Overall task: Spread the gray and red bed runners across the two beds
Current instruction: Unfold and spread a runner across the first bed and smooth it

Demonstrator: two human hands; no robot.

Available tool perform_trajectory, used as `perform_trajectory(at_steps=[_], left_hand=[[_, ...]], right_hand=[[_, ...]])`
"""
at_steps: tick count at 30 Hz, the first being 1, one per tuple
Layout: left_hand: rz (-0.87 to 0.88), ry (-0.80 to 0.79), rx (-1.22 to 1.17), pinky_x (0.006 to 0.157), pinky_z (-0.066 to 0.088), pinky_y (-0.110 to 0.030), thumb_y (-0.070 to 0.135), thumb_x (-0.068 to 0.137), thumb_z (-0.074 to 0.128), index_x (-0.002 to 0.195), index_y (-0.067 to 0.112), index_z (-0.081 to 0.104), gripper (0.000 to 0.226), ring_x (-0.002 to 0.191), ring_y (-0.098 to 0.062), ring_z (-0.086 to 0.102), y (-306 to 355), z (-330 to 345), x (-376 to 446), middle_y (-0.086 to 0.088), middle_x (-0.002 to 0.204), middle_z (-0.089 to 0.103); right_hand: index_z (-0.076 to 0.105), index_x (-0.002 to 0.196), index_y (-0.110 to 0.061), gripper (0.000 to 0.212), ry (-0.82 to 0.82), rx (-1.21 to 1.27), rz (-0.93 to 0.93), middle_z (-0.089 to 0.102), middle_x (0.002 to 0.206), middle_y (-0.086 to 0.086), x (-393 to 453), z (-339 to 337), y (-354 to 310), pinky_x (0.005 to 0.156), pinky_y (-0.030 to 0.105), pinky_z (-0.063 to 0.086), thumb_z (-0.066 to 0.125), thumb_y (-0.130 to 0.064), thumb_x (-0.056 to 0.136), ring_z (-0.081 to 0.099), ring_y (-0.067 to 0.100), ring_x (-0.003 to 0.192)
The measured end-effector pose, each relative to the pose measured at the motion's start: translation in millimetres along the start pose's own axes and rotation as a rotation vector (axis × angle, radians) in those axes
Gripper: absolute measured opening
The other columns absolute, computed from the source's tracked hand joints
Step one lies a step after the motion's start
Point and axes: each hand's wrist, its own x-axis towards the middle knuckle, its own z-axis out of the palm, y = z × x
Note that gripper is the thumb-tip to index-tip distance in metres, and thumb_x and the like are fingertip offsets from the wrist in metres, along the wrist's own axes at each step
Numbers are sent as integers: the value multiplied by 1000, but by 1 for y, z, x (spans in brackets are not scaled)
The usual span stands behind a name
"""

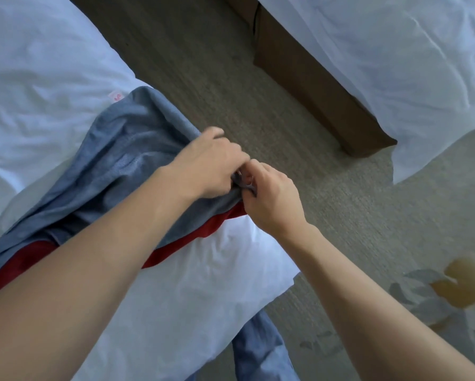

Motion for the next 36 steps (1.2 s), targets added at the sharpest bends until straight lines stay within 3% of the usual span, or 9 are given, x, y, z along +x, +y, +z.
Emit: perform_trajectory(at_steps=[3,6,10,15,18,21,28,32,36], left_hand=[[-17,50,-86,89,43,-33,21,88,50,84,25,55,8,82,-20,53,4,7,1,5,86,61],[-126,105,-133,71,33,-31,17,88,53,90,25,62,13,90,-26,57,-12,5,-4,3,94,61],[-253,147,-163,72,34,-35,15,89,55,95,20,66,14,89,-33,57,-37,11,-18,-3,97,62],[-285,301,-79,84,37,-42,9,91,48,92,13,63,15,87,-33,58,-11,18,-10,-10,90,61],[-299,382,-80,84,36,-42,9,89,48,90,14,60,13,85,-34,58,-6,15,-1,-10,87,60],[-300,374,-81,88,35,-40,9,87,48,94,15,62,17,89,-32,58,-5,9,6,-8,91,62],[-160,279,-69,101,33,-37,21,88,50,107,22,62,22,101,-24,54,14,24,-3,-1,105,59],[-199,263,-119,96,36,-38,25,90,49,107,23,65,23,100,-22,55,30,42,-20,1,104,61],[-290,408,-164,78,41,-41,19,86,60,80,17,67,9,80,-25,56,36,51,-56,-3,81,61]], right_hand=[[54,89,-13,13,21,-63,25,58,83,0,-4,5,6,62,38,44,61,-11,77,54,28,73],[51,85,-13,16,-223,-98,-36,54,86,0,-6,15,8,84,39,41,65,-16,77,53,28,85],[65,84,-19,3,-116,-196,21,60,78,-3,-7,18,14,88,37,39,63,-20,81,55,27,86],[63,72,-8,5,-39,-168,-24,63,110,3,0,-3,15,114,40,27,61,-12,75,55,25,108],[46,68,-11,11,17,169,-11,59,76,-4,-5,-22,13,83,14,41,56,-16,71,54,12,75],[31,68,-22,25,39,243,156,38,54,-6,-5,-21,15,48,23,29,54,-20,77,38,14,52],[53,94,-17,10,-243,-55,604,65,96,11,-10,1,57,62,32,37,46,-19,87,52,29,80],[54,128,-11,41,4,-250,319,63,109,11,-19,5,40,95,46,43,56,-20,88,56,32,99],[66,102,-10,21,146,-201,-101,62,93,6,-28,25,-9,108,50,38,62,-8,81,57,29,91]])
